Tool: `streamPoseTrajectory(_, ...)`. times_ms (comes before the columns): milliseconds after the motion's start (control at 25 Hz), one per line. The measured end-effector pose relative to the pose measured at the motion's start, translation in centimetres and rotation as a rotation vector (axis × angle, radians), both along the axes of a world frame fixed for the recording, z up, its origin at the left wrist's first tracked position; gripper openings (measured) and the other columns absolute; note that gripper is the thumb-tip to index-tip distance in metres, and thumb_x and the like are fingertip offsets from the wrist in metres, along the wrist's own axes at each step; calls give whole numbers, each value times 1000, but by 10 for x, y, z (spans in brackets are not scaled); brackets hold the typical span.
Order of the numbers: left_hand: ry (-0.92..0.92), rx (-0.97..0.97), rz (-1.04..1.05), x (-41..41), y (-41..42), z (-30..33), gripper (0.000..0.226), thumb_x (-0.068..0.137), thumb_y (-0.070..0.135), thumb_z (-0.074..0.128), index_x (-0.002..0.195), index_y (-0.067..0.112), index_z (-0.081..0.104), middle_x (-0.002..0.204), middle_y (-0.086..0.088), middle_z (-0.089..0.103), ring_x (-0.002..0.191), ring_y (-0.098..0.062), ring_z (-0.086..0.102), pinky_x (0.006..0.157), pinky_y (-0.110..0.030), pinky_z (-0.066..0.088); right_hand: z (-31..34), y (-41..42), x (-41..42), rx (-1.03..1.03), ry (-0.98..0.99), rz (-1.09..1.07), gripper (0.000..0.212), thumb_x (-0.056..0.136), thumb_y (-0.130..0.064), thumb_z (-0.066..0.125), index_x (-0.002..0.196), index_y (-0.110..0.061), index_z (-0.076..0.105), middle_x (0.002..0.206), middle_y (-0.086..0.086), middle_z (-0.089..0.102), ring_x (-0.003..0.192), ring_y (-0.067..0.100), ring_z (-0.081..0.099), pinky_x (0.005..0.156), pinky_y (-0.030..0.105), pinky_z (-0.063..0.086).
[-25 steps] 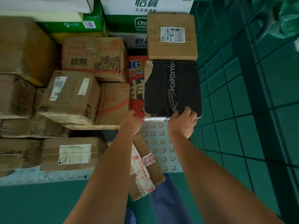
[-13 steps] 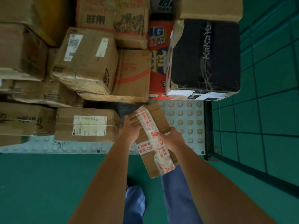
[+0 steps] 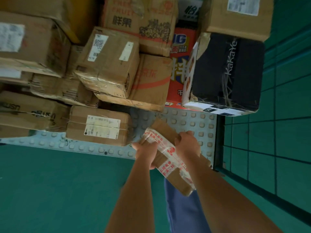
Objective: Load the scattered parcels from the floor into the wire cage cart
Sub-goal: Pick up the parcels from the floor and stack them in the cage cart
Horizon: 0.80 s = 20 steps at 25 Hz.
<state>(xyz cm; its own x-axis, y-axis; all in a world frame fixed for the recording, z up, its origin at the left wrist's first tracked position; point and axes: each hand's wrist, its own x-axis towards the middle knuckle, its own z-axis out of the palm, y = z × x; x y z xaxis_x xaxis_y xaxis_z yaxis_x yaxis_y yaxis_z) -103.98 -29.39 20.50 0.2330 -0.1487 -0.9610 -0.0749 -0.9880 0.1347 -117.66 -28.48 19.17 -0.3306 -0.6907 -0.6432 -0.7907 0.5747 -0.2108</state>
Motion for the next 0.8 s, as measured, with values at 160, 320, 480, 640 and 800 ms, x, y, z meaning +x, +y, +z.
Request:
streamPoseTrajectory(160,-78,-4,213,9,6,-10,65,91,20,60,137,26,15,110,-9,36,99,-34,50,78,-51,57,-4,-26,20,-115,-76,216,27,96,-18,48,120,-19,59,122,1,53,109,19,51,101,39,41)
streamPoseTrajectory(320,-18,-29,406,11,-16,-34,70,85,33,68,142,27,29,117,-13,53,96,-32,61,55,-37,58,-13,-71,38,-247,-172,353,52,90,-5,54,140,-14,45,138,4,47,126,24,43,113,36,29)
streamPoseTrajectory(480,-47,-7,487,8,-36,-41,74,86,31,68,145,27,23,126,-13,47,108,-37,55,67,-47,59,-28,-64,34,-413,-78,367,41,88,-8,61,128,-8,56,132,10,53,125,29,47,113,41,30)
streamPoseTrajectory(640,-46,20,522,11,-44,-39,80,86,24,66,147,24,15,125,-13,44,109,-37,52,73,-51,58,-29,-48,32,-229,61,162,52,92,-37,59,139,-23,42,148,7,32,140,31,24,114,48,26)
streamPoseTrajectory(800,-17,-12,380,23,-48,-28,77,86,19,67,145,25,18,132,-17,39,109,-40,52,67,-47,59,-15,-62,26,-135,35,165,50,93,-35,56,140,-27,42,147,2,32,136,27,26,110,46,33)
